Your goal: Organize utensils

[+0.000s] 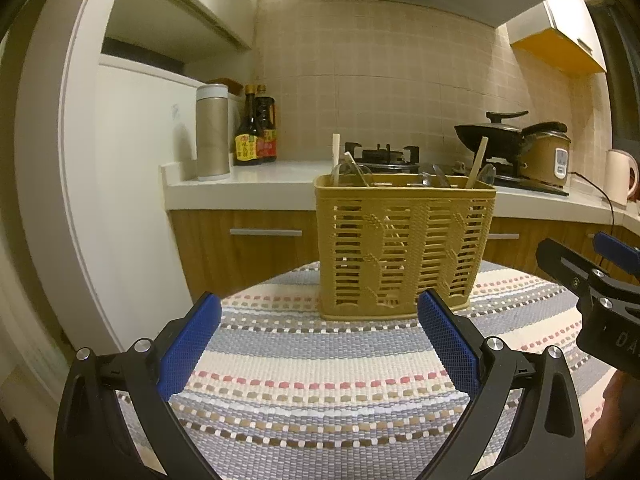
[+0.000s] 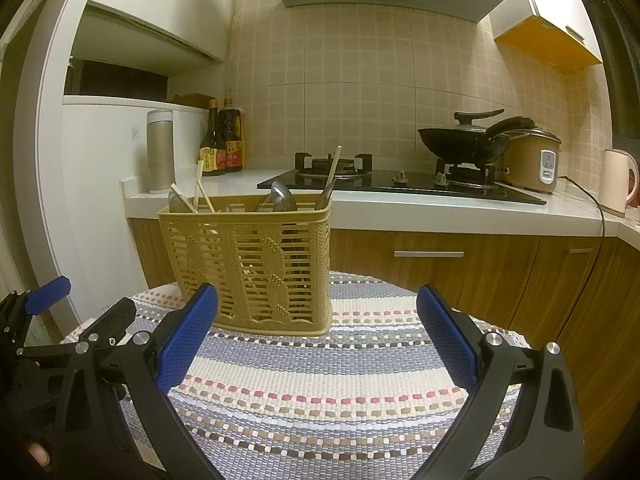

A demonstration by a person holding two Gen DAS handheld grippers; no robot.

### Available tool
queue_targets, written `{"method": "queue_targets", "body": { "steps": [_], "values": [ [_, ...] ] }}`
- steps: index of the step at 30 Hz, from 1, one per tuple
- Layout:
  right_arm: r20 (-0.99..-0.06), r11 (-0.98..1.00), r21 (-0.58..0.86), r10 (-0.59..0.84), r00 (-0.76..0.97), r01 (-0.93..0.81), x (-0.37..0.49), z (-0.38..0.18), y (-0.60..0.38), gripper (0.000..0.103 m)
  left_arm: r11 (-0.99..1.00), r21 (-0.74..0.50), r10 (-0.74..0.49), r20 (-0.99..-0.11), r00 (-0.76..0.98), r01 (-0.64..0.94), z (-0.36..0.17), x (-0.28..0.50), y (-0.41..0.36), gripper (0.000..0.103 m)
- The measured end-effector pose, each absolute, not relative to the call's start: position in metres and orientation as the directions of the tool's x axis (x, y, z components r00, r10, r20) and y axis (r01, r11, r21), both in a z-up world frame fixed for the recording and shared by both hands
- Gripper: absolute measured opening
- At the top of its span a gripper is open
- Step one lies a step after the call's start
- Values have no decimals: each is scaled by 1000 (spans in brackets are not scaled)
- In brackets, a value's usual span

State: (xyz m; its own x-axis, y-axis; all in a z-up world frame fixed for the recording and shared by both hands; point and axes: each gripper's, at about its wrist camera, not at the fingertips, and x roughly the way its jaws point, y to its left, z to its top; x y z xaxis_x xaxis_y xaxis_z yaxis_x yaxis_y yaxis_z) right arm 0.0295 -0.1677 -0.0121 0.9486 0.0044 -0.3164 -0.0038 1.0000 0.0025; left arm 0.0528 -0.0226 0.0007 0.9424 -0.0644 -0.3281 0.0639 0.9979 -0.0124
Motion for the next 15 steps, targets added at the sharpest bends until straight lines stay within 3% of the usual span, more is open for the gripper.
{"method": "queue_targets", "body": {
  "steps": [15],
  "values": [
    [-327, 1000, 9, 8, 945, -5, 32, -13, -168, 95, 997, -22, -75, -307, 949, 72, 1, 51, -21, 95]
  ]
}}
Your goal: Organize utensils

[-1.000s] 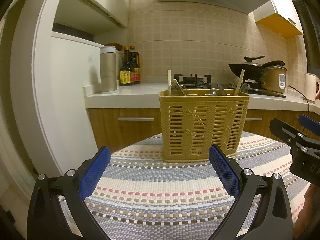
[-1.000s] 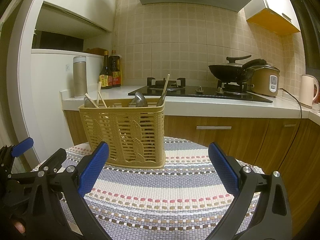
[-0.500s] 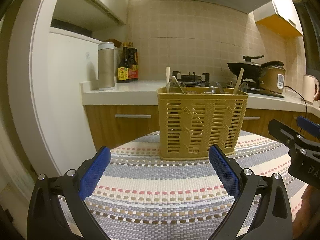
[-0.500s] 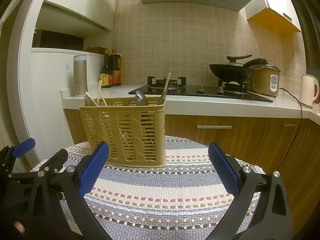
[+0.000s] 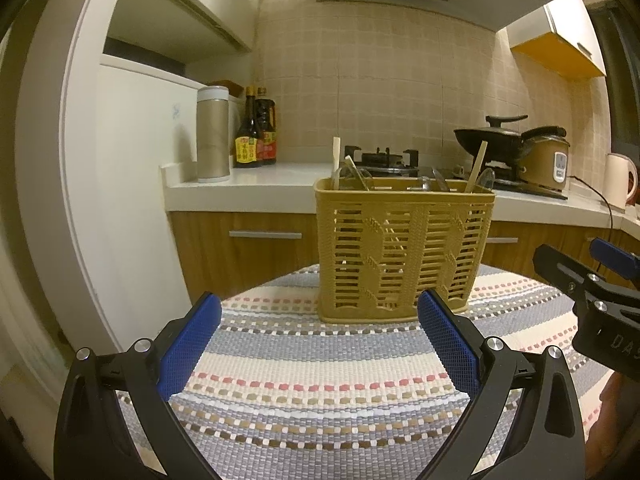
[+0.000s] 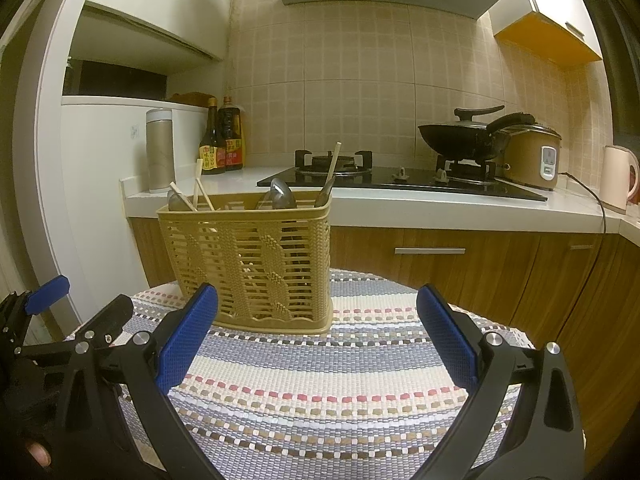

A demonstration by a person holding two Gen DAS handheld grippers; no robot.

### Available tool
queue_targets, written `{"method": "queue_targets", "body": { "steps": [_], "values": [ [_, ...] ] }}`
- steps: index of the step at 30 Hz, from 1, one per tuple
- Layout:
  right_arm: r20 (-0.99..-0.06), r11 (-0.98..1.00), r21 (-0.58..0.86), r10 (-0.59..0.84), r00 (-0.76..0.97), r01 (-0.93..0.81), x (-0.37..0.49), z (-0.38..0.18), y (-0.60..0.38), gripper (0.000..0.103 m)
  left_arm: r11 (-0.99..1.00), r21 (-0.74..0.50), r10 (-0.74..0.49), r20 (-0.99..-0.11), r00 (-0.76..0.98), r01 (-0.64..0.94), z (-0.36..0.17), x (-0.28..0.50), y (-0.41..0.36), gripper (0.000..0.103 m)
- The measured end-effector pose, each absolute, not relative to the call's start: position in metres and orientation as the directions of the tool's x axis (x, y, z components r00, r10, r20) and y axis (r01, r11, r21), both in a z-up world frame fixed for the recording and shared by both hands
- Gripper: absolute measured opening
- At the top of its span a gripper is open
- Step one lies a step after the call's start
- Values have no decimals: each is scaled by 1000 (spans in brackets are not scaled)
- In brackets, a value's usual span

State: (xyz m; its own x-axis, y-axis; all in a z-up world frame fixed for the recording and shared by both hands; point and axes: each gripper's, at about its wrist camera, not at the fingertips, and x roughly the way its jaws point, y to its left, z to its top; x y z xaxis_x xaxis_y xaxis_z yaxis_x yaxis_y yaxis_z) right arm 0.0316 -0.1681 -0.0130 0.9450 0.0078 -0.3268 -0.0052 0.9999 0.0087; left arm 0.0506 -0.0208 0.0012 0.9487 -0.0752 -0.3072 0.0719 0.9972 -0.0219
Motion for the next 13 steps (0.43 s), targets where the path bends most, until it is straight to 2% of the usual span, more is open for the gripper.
{"method": "queue_targets", "body": {
  "steps": [13],
  "values": [
    [-324, 1000, -9, 4, 946, -7, 31, -13, -165, 95, 995, -73, -84, -333, 939, 63, 2, 54, -13, 96]
  ]
}}
